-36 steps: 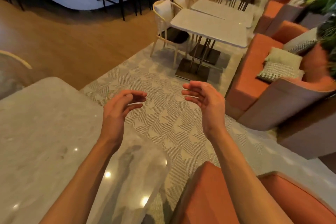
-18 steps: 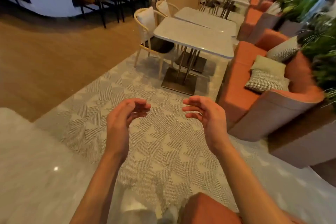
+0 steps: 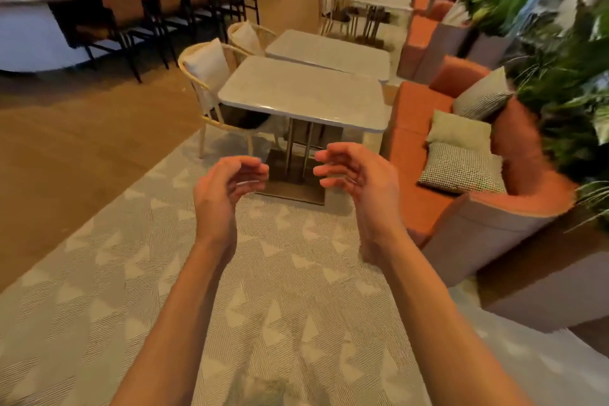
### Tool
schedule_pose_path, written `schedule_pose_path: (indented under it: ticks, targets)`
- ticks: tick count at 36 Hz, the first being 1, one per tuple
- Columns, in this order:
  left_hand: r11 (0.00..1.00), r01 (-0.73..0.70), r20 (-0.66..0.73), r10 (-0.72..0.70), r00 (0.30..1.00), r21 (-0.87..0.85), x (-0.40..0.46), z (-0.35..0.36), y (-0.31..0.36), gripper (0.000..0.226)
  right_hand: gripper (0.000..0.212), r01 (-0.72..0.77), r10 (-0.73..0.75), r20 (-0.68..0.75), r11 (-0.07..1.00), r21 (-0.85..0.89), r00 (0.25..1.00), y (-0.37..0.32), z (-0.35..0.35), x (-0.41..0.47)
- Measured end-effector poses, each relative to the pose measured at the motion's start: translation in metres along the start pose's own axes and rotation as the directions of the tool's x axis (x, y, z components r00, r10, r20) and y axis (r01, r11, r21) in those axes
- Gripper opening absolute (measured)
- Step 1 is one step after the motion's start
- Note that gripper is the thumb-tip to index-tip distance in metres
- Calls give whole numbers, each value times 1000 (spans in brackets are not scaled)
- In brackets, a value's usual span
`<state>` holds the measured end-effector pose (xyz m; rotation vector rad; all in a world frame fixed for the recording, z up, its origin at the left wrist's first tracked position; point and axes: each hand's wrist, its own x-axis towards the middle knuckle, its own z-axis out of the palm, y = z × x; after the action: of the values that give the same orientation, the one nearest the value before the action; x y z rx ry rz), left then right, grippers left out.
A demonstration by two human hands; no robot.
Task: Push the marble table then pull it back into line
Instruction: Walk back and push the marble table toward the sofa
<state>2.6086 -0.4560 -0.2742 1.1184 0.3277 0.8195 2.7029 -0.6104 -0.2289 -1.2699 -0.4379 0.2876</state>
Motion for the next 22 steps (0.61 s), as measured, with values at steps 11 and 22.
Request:
schedule_pose_path:
  ticks: [11,22]
  targets:
    - [988,-140,183,127,975,64,199,10,13,36,31,95,-96,-35,995,-21,995,2,47,173]
    - [996,-87,110,85,990,17,402,-12,27,23,27,199,-193,-410,980,-28,891,10,119,343]
